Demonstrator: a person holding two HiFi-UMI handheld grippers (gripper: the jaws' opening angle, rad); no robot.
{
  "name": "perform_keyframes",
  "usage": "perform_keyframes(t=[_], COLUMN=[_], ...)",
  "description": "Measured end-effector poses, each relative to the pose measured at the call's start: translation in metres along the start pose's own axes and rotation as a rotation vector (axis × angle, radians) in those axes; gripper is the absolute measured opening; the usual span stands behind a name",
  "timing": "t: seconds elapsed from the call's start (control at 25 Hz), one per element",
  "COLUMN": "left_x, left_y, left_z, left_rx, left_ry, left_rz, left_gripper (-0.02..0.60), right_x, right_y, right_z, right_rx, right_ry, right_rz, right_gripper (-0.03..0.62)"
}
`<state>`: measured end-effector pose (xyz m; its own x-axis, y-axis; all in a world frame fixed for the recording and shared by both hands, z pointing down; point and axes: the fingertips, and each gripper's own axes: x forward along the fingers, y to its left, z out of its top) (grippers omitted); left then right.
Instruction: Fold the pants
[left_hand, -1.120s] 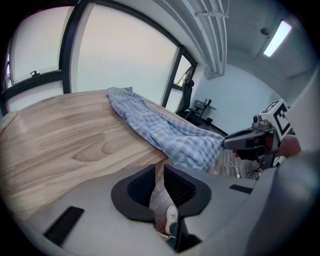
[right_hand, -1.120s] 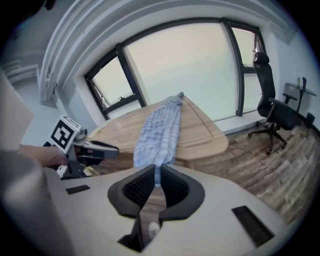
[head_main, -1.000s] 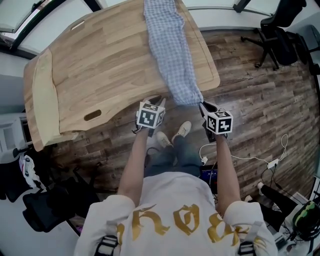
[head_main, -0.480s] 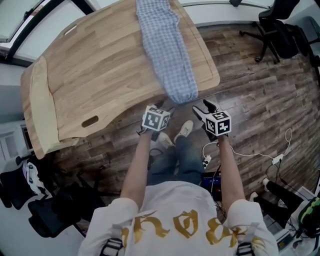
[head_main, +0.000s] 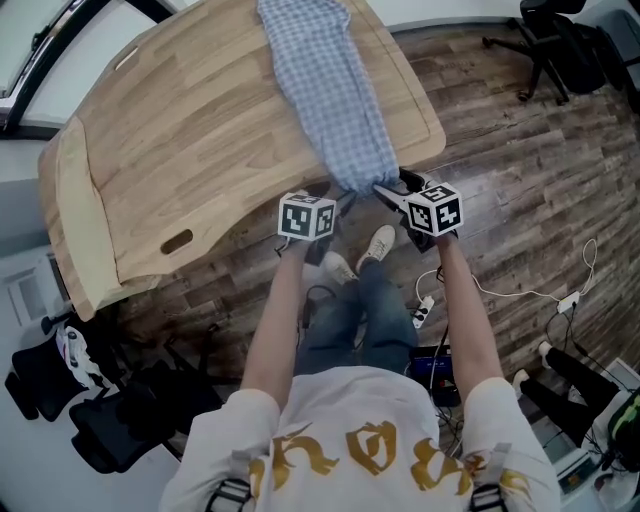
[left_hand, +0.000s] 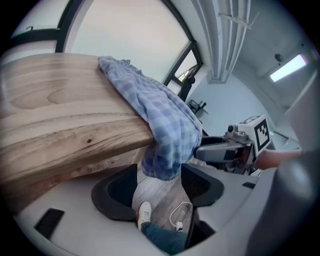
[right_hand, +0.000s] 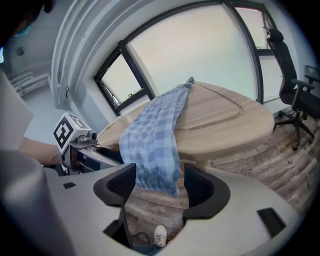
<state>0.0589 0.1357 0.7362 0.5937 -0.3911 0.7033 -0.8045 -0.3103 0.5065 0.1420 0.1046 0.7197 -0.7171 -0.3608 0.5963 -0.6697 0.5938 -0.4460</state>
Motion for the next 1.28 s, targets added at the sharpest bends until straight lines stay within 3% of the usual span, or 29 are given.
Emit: perform_keyframes(t=[0.2,0.32,0.4,0.44,0.56,0.64,0.76,1.08,1.28], left_x=[0.01,0.015,0.016,0.015,0.012,0.008,-0.001,-0.048,-0.081], left_y=[-0.007,-0.01,-0.01,-0.01,-0.012,-0.018,-0.029,-0.056,-0.069], left_z=[0.02,0.025,0.023,0.022,0.017,0.016,0.015,0.005,0.02], left_rx=[-0.166,-0.2,-0.211,-0.212,-0.193,-0.172,-0.125,-0.036,-0.044], left_ry=[-0.075,-0.076,-0.071,-0.065,-0.03,-0.009,0.007,0.073,0.021], left_rz=[-0.135,-0.149,-0.144,-0.144,-0.159,-0.185,-0.205,-0.295,-0.317], left_gripper=[0.264,0.264,0.261,0.247,0.113,0.074,0.064,0.061,0.061], right_x=[0.012,0.013,0.013,0.013,0.012,0.01,0.003,-0.032,-0.053], right_y=[-0.008,-0.006,-0.002,0.001,0.009,0.014,0.023,0.068,0.096], right_z=[-0.004,0.001,0.001,0.0,-0.001,-0.002,0.0,-0.001,0.024], right_rx=[0.0,-0.007,0.004,0.011,-0.003,-0.028,-0.009,0.014,-0.039], right_ry=[0.051,0.049,0.054,0.06,0.074,0.074,0.051,0.027,-0.003], right_rz=[0.001,0.017,0.042,0.058,0.094,0.103,0.113,0.158,0.163], right_gripper=[0.299,0.299,0.262,0.23,0.135,0.078,0.047,0.04,0.038])
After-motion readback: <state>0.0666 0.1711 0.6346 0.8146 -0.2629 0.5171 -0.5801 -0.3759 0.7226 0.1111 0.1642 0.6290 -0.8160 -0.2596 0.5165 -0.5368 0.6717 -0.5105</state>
